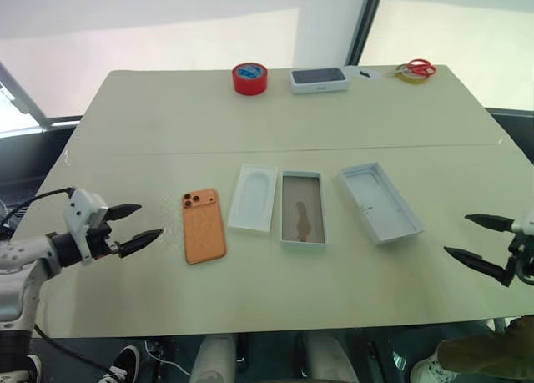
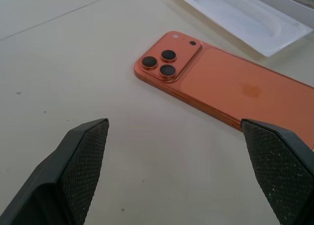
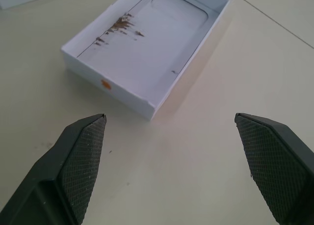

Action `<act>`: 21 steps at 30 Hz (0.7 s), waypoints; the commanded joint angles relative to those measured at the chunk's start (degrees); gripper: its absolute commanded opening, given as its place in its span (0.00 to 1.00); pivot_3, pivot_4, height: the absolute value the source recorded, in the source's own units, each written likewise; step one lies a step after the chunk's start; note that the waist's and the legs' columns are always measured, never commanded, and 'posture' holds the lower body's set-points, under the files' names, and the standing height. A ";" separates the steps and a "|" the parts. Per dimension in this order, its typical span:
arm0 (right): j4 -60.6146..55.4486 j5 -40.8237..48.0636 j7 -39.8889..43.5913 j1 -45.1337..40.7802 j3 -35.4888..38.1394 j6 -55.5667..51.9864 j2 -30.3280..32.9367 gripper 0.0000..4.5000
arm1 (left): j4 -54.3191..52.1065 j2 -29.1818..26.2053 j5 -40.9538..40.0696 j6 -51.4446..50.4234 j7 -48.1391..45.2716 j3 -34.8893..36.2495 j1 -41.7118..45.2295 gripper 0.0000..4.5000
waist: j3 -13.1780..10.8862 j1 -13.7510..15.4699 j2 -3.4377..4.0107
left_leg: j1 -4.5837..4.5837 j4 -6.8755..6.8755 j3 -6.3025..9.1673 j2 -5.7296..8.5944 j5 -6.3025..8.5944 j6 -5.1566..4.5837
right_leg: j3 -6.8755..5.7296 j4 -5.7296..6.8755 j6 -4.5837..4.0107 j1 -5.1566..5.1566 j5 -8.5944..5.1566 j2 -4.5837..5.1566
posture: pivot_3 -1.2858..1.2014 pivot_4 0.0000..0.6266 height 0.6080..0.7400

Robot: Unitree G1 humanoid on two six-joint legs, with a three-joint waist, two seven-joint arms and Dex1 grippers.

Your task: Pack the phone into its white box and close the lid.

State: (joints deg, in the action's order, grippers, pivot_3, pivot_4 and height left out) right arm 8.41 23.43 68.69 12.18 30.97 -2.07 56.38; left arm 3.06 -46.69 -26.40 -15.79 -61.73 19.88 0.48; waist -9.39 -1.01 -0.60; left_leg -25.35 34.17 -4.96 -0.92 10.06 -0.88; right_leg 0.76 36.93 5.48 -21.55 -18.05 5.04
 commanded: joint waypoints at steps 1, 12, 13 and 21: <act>-2.08 0.92 -0.52 -0.02 1.57 -0.13 -0.53 0.97 | -2.26 -0.48 -0.08 0.98 1.07 1.63 -0.16 1.00 | 0.00 -0.02 0.00 | 0.00 0.00 0.00 0.00 0.00 0.00 | 0.00 0.00 -0.01 0.01 0.00 0.01 | 0.52 0.24 1.00; -0.92 -0.98 -1.93 -5.01 -1.77 0.76 -0.50 0.97 | 0.70 -0.27 2.56 4.04 1.75 -1.29 4.78 1.00 | 0.00 -0.01 0.01 | -0.02 -0.04 -0.09 0.00 0.00 0.00 | 0.00 -0.08 0.00 -0.23 0.01 0.02 | 0.52 0.24 1.00; -1.07 -0.93 -2.06 -5.45 -2.00 0.48 -0.60 0.97 | 0.60 -0.14 2.76 3.88 2.01 -1.45 4.76 1.00 | 0.00 -0.01 0.01 | -0.03 -0.05 -0.10 0.00 0.00 0.00 | 0.00 -0.08 0.00 -0.24 0.01 0.02 | 0.52 0.24 1.00; -0.74 -1.06 -1.90 -5.81 -2.38 0.78 -0.38 0.97 | 0.26 0.55 1.56 4.85 0.89 -1.67 5.57 1.00 | 0.00 0.02 0.01 | -0.03 -0.06 -0.11 -0.01 0.00 0.00 | 0.00 -0.08 0.00 -0.25 0.01 0.03 | 0.52 0.24 1.00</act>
State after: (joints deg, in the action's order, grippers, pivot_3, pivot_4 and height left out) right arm 8.08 22.25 66.79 6.67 27.68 -2.09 55.51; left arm 4.31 -45.94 -23.74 -11.81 -60.46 17.16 4.97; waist -9.38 -0.99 -0.59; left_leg -25.38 34.11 -5.07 -0.94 10.06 -0.88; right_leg 0.76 36.85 5.48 -21.80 -18.04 5.06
